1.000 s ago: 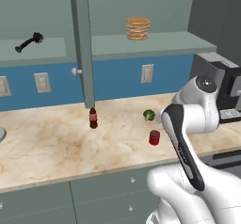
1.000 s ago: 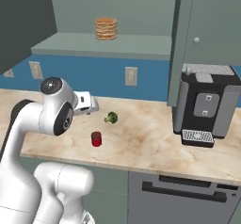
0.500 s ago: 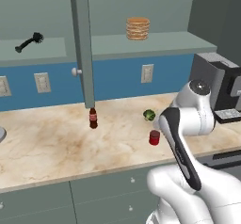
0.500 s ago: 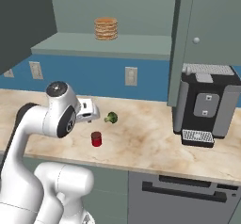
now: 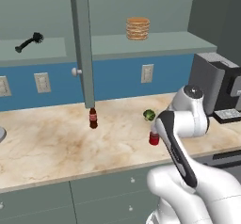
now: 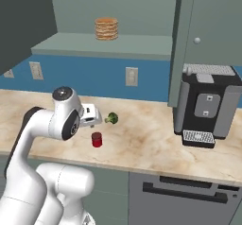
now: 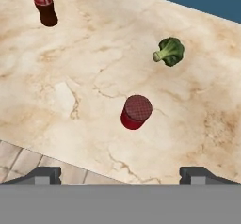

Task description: Pick the jam and jam from the counter and place them in the cabinets closest to them.

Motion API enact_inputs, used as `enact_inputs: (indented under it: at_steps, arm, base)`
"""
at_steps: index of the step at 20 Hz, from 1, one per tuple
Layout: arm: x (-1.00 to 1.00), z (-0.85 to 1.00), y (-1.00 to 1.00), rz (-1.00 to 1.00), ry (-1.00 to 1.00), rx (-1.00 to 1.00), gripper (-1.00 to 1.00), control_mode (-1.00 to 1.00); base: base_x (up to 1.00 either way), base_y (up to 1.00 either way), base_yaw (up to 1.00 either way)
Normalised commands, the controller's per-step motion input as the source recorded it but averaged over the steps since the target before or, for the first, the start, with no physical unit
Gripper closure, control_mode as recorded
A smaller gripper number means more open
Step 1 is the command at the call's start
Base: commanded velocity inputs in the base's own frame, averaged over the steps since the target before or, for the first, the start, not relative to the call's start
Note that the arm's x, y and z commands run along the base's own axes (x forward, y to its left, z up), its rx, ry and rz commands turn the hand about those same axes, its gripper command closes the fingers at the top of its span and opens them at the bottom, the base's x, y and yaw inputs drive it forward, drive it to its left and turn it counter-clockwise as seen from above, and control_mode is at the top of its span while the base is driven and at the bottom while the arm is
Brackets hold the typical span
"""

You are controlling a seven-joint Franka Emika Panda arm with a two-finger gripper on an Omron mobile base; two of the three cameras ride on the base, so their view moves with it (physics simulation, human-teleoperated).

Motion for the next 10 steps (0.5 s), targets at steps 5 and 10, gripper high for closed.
enact_inputs:
  at_steps: [5, 10]
  arm:
    - [0.26, -0.26, 0.00, 0.00, 0.02, 0.00, -1.00, -1.00]
    - [0.26, -0.28, 0.00, 0.00, 0.00, -0.02, -1.00, -1.00]
  base:
    - [0.00, 0.00, 0.00]
    - [0.00, 0.00, 0.00]
